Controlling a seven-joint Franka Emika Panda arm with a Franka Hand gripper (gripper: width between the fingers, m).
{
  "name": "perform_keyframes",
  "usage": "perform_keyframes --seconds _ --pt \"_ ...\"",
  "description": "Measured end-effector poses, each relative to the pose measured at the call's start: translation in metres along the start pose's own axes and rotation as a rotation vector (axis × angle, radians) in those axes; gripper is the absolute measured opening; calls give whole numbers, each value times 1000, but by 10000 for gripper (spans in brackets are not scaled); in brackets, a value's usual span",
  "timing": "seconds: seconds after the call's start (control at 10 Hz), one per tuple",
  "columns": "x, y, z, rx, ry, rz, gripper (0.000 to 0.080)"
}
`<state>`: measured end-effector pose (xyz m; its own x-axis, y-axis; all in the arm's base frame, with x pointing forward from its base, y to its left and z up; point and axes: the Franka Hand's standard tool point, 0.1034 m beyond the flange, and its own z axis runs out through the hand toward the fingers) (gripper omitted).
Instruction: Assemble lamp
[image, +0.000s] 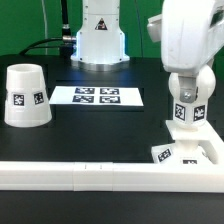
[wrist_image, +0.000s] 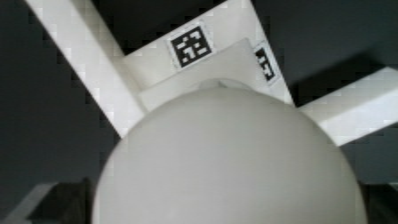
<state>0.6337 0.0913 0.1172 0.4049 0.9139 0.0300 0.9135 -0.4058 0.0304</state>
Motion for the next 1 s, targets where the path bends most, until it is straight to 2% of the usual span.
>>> perform_keyframes --seconds 0.6,1.0 --pt "0 -3 3 -5 -37 -407 699" --pt "-6 1 4 -9 -57 -620 699"
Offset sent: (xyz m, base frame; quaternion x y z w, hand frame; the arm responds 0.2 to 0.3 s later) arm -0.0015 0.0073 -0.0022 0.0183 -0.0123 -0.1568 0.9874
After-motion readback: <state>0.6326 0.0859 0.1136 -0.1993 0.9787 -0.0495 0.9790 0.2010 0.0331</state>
